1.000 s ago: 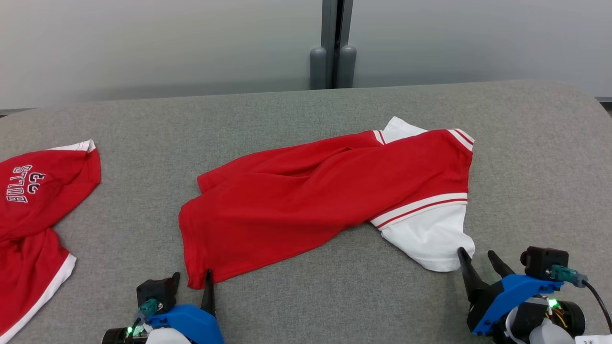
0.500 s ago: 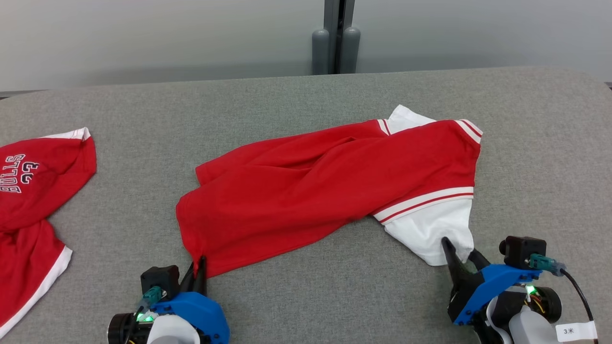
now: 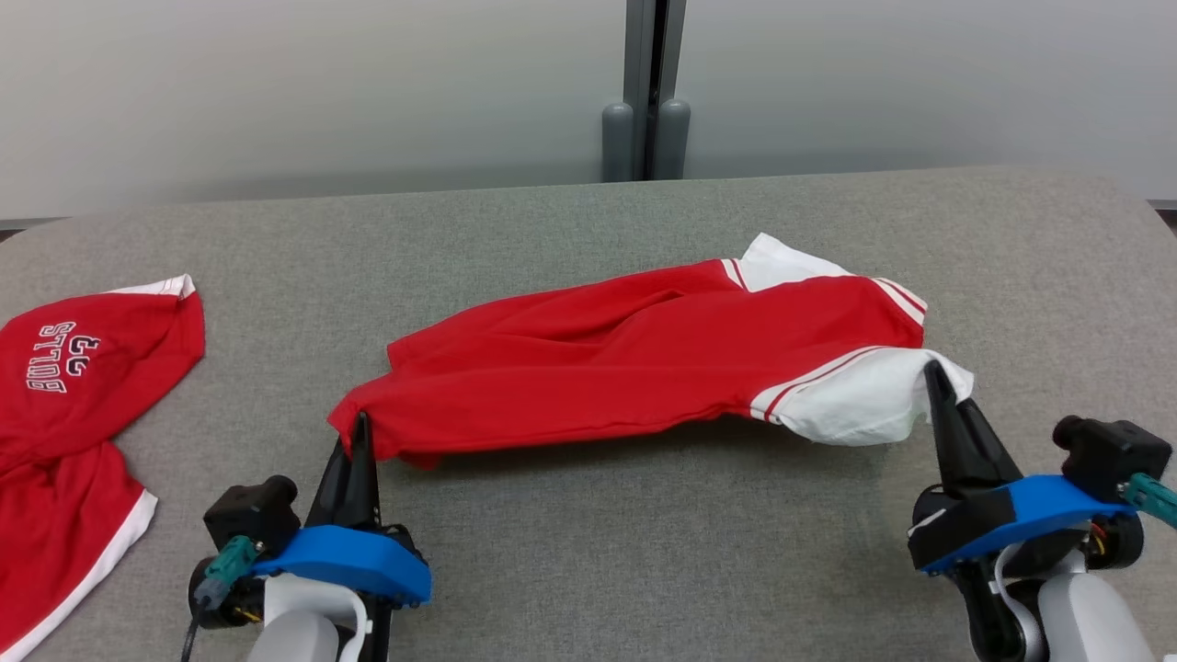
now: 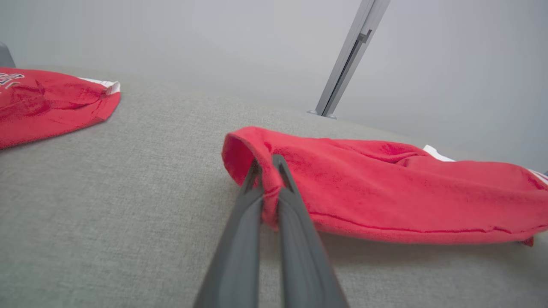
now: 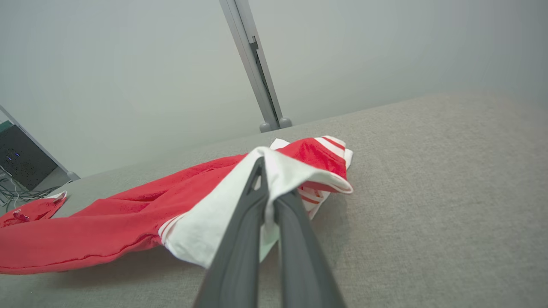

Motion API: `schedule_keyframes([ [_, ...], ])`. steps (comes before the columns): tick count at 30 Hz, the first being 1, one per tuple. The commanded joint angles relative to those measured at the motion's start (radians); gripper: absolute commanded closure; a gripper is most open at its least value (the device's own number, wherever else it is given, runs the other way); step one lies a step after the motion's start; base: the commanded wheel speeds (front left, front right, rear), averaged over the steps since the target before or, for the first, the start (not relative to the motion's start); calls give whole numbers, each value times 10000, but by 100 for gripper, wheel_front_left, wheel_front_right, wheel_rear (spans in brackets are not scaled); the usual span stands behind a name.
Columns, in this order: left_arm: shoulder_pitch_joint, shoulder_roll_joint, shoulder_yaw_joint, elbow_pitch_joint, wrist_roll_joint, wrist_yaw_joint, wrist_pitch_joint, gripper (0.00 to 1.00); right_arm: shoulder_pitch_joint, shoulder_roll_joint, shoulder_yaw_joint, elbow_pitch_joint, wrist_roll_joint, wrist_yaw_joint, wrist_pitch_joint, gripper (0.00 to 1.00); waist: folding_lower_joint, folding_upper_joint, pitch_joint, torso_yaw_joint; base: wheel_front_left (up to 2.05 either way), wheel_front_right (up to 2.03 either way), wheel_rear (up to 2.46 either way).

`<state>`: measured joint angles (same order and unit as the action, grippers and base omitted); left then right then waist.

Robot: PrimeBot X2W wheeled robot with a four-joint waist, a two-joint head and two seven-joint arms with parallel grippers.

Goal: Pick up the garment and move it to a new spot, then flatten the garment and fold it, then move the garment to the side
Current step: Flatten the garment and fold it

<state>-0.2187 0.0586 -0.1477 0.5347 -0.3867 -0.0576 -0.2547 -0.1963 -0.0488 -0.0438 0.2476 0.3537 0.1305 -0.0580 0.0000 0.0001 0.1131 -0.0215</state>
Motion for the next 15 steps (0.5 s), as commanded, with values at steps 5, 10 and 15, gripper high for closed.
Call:
schedule_keyframes([
  [5, 298, 10, 209, -1912, -732, -271, 130, 100, 584, -33, -395, -1738, 514, 5, 396, 100, 0, -1, -257, -61, 0, 0, 0],
  [10, 474, 200, 207, -4382, -1427, -429, 958, 100, 879, -35, -858, -3878, 876, 5, 945, 100, 0, -1, -382, -227, 0, 0, 0],
  [15, 332, 380, 246, -6251, -1773, -320, 1768, 100, 646, -30, -1354, -5560, 630, 5, 1376, 100, 0, -1, -424, -387, 0, 0, 0],
])
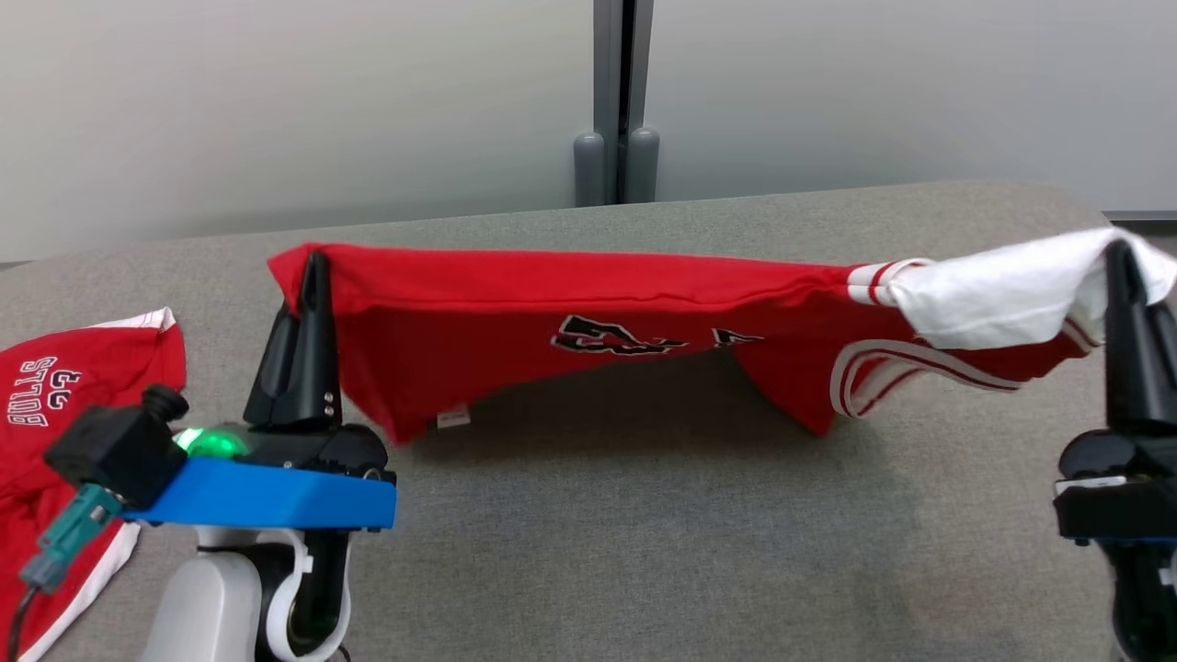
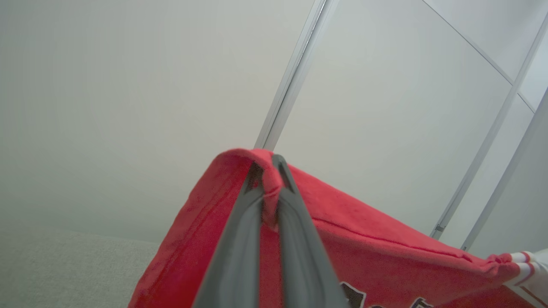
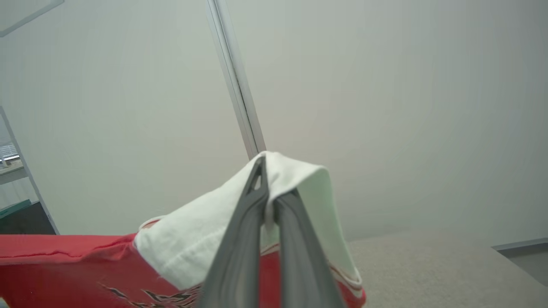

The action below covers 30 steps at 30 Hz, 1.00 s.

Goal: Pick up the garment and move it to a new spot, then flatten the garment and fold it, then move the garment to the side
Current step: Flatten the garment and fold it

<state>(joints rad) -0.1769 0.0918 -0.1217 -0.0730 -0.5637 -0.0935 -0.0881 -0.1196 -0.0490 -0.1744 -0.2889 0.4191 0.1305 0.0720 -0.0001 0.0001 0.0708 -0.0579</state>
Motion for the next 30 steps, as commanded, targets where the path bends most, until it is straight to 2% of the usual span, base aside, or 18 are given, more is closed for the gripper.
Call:
schedule_keyframes([
  [1, -165, 72, -50, -446, -32, 67, 245, 100, -189, -27, -78, -481, -25, 5, 173, 100, 1, -1, 8, -40, 0, 0, 0],
  [5, -550, 241, -219, -1461, 115, 154, 770, 100, -627, -33, -253, -1539, 47, 5, 448, 100, 1, -1, 124, -134, 0, 0, 0],
  [8, -822, 332, -357, -2015, 198, 217, 1116, 100, -1142, -19, -240, -2034, -376, 5, 740, 100, 1, -1, 289, -206, 0, 0, 0],
  [13, -1436, 718, -405, -2169, 284, 274, 1903, 100, -2052, -237, 189, -2068, -733, 5, 1322, 100, 1, -1, 775, -277, 0, 0, 0],
  [16, -2039, 873, -596, -1771, 354, 187, 2336, 100, -2716, -680, 479, -1332, -609, 5, 1722, 100, 1, -1, 1269, -285, 0, 0, 0],
  [22, -3916, 1217, -437, -141, 466, 117, 2713, 100, -5125, -1815, 1325, 1267, -73, 5, 2084, 100, 1, -1, 2560, -400, 0, 0, 0],
  [30, -7380, 1556, 5, 2126, 767, 43, 2185, 100, -9583, -2663, 2438, 4641, 297, 5, 377, 100, 1, -1, 3727, -511, 0, 0, 0],
])
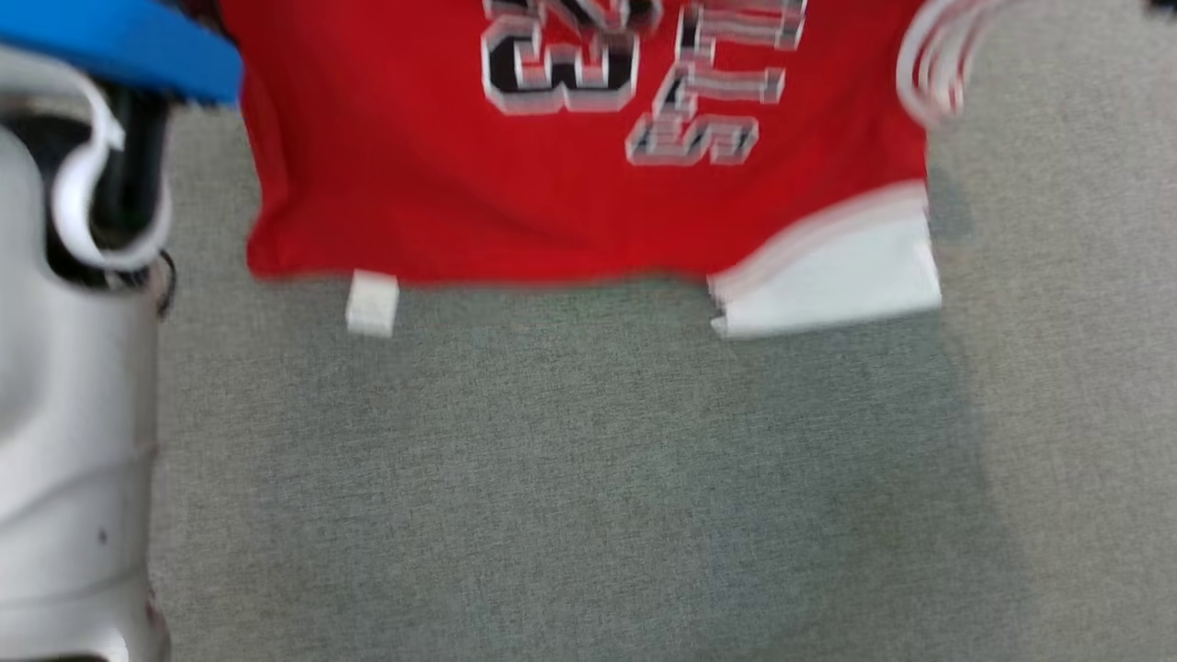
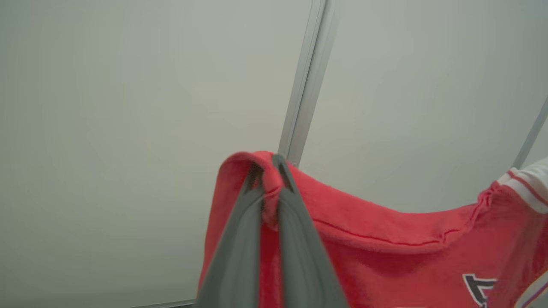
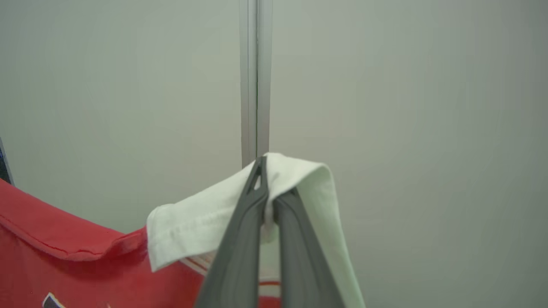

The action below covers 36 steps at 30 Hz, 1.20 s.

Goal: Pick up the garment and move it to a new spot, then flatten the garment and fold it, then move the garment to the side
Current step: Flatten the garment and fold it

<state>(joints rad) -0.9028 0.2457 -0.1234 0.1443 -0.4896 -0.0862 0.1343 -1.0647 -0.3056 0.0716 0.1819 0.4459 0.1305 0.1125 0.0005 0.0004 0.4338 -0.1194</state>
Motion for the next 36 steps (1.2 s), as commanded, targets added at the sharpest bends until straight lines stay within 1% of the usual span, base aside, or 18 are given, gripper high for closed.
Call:
schedule_keyframes([
  [1, -580, 50, 39, 151, 74, -44, -149, 100, -663, -156, 3, 192, 28, 5, -322, 100, -5, -4, 188, 106, 0, 0, 0],
  [3, -1389, 96, 53, 515, 217, -82, -460, 100, -1591, -294, 102, 668, 35, 5, -900, 100, -5, -4, 332, 107, 0, 0, 0],
  [7, -2575, 202, 18, 1126, 455, -149, -1167, 100, -2833, -579, 333, 1266, -37, 3, -2051, 100, -5, -4, 409, 57, 0, 0, 0],
  [9, -2790, 206, -21, 1384, 403, -210, -1535, 100, -2957, -688, 502, 1558, -2, 3, -2393, 100, -5, -4, 426, 11, 0, 0, 0],
  [11, -2682, 229, -48, 1688, 334, -279, -1890, 100, -2737, -770, 677, 1827, 172, 5, -2579, 100, -5, -4, 384, -44, 0, 0, 0],
  [15, -1789, 307, -355, 2428, 283, -368, -2368, 100, -1616, -885, 1324, 2523, 567, 3, -2291, 100, -5, -4, 340, -144, 0, 0, 0],
  [17, -1248, 452, -636, 2802, 412, -389, -2577, 100, -894, -846, 1580, 2820, 880, 5, -2067, 100, -5, -4, 312, -193, 0, 0, 0],
  [21, -67, 463, -997, 3687, 275, -423, -3146, 100, 822, -710, 2017, 3311, 1633, 4, -1339, 100, -5, -4, 212, -228, 0, 0, 0],
  [22, -67, 463, -997, 3687, 275, -423, -3146, 100, 822, -710, 2017, 3311, 1633, 4, -1339, 100, -5, -4, 212, -228, 0, 0, 0],
  [26, 1075, 327, -1292, 4534, 112, -446, -3519, 100, 2254, -773, 2179, 3290, 2174, 4, -712, 100, -5, -4, -115, -213, 0, 0, 0],
  [30, 2162, 140, -1633, 5022, -31, -458, -3733, 100, 3672, -955, 1885, 3034, 2411, 4, -72, 100, -5, -4, -670, -70, 0, 0, 0],
  [33, 3048, -36, -1731, 5187, -57, -436, -3861, 100, 4694, -1100, 1421, 2705, 2253, 4, 401, 100, -5, -4, -1175, 93, 0, 0, 0],
  [36, 3886, -245, -1778, 5179, -111, -384, -3926, 100, 5866, -789, 888, 2045, 2087, 4, 858, 100, -5, -4, -1648, 256, 0, 0, 0],
])
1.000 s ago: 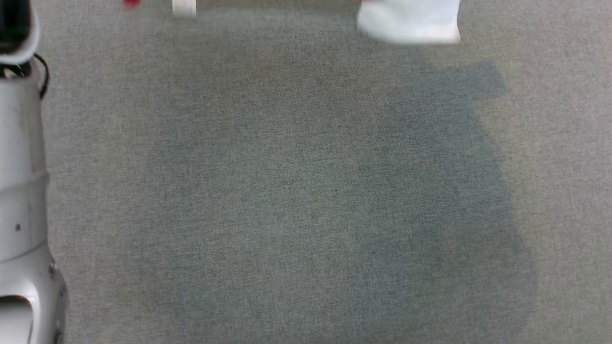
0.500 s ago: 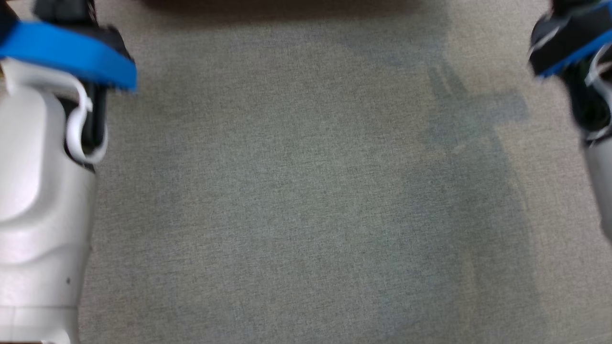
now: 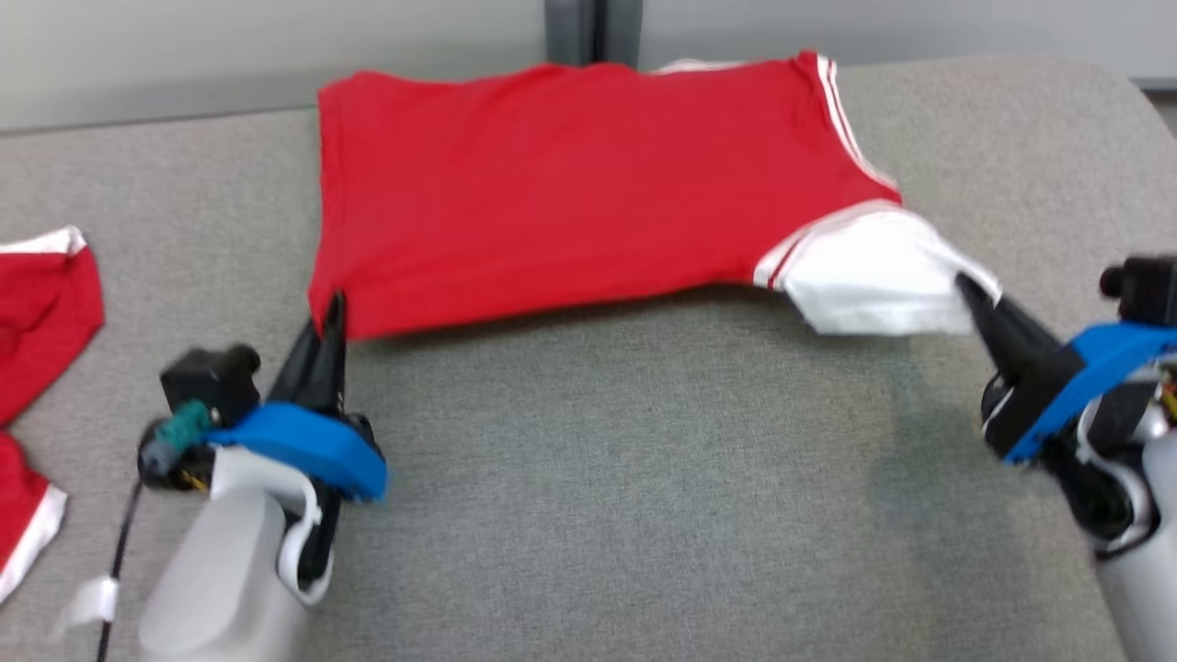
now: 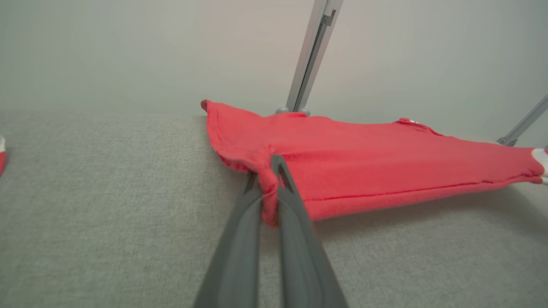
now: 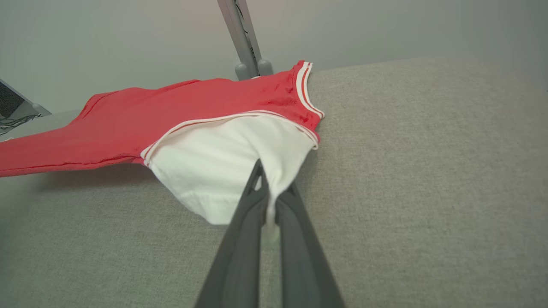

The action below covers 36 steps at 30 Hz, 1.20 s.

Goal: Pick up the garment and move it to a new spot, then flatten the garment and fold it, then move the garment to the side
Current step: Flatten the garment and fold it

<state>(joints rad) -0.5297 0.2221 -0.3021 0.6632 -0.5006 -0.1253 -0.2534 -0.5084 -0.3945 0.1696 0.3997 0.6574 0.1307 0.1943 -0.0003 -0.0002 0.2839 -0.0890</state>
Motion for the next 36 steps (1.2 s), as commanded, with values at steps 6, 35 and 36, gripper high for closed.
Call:
schedule_keyframes([
  [6, 1623, -249, -73, -357, -62, 161, -98, 100, 2612, 939, -1176, -1745, -296, 3, 1129, 100, 3, 2, -876, 151, 0, 0, 0],
  [35, 6324, 464, -486, -4739, -74, 2134, 1910, 100, 7960, 3395, -3354, -6674, -1202, 3, 6443, 100, 3, 2, -1567, 479, 0, 0, 0],
  [36, 6352, 504, -459, -4905, -69, 2176, 1966, 100, 7934, 3405, -3396, -6722, -1249, 3, 6415, 100, 3, 2, -1562, 489, 0, 0, 0],
])
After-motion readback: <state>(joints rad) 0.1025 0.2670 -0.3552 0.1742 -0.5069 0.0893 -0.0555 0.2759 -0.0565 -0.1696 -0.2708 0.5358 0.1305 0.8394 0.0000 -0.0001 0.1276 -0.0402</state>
